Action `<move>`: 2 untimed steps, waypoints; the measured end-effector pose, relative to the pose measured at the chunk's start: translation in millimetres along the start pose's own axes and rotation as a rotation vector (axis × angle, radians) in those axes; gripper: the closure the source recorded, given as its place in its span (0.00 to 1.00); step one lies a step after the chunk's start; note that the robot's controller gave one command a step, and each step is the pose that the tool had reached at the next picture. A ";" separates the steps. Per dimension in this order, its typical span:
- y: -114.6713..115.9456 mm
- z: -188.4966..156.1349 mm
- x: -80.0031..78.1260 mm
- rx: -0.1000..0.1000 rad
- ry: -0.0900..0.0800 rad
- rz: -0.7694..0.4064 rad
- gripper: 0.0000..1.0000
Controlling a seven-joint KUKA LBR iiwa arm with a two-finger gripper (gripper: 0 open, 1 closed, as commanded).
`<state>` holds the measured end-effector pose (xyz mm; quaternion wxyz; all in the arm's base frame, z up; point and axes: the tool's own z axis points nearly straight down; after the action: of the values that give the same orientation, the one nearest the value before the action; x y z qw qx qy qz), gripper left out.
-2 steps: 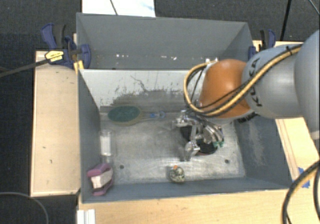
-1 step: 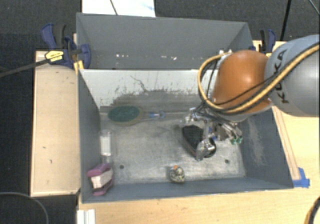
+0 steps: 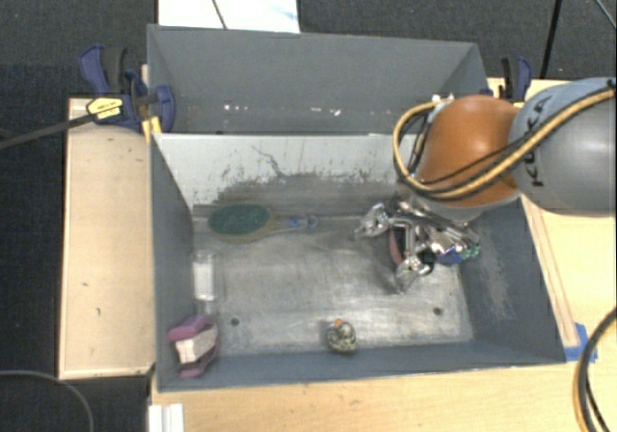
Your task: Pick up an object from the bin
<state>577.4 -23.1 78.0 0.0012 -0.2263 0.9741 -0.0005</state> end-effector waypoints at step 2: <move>-83.9 -11.9 42.4 0.000 -0.006 -0.105 1.00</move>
Offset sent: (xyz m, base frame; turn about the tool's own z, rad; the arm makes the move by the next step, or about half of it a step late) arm -0.0032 -0.0953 0.0096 -0.1117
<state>576.3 -117.1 89.9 0.0040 -0.2772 0.9608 0.0003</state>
